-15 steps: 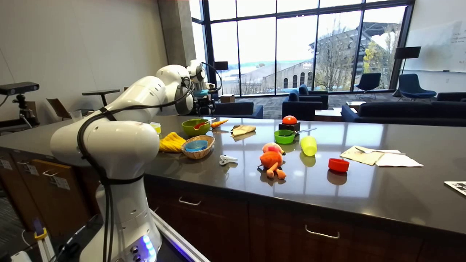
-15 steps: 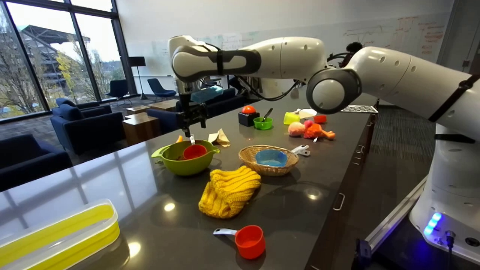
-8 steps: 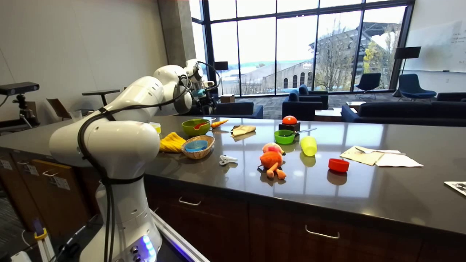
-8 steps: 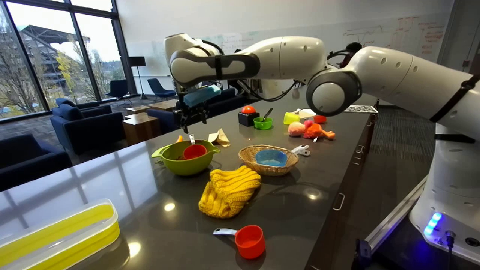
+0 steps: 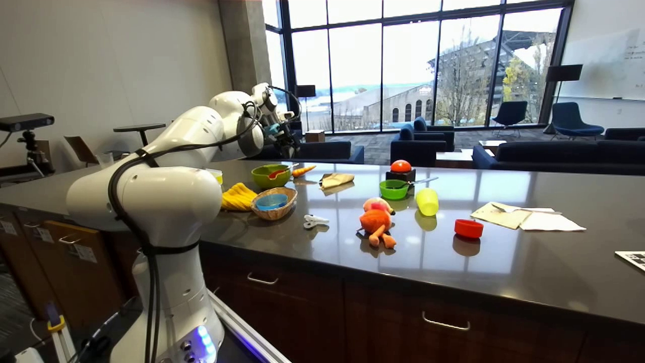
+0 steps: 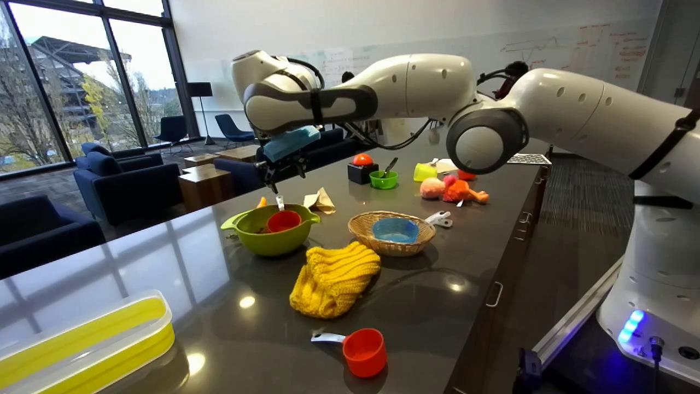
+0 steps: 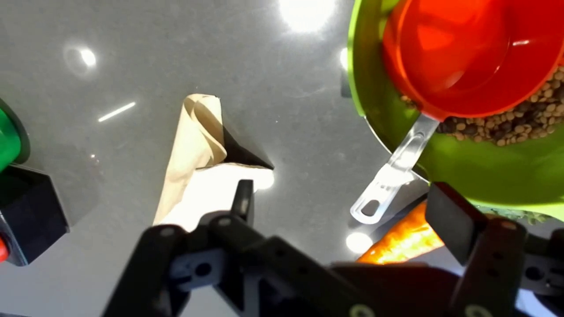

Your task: Take the orange measuring cup out of the green bowl

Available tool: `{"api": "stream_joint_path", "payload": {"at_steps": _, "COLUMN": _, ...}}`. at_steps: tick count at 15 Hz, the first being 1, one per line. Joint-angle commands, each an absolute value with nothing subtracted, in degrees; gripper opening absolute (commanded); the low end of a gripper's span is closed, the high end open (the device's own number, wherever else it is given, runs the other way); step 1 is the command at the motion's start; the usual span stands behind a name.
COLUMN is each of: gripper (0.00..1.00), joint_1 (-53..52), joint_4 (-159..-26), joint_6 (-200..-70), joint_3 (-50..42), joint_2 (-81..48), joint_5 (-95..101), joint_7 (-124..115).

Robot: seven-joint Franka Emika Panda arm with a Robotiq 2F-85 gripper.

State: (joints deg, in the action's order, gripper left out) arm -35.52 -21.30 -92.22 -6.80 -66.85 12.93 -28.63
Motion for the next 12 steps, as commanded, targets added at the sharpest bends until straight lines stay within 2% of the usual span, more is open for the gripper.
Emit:
{"api": "stream_joint_path", "payload": {"at_steps": 1, "gripper": 1.0, "joint_1": -36.7, "joint_4": -20.41, "joint_6": -90.19, "joint_3": -7.2, "joint_2": -67.13, "joint_5": 13.82, "joint_7": -24.91}}
{"api": "stream_joint_path", "payload": {"at_steps": 12, "gripper": 1.0, "joint_1": -37.56, "joint_4": -26.86, "joint_6": -91.94, "joint_3": -4.26, "joint_2": -64.28, "joint_5": 12.47, "joint_7": -1.12}}
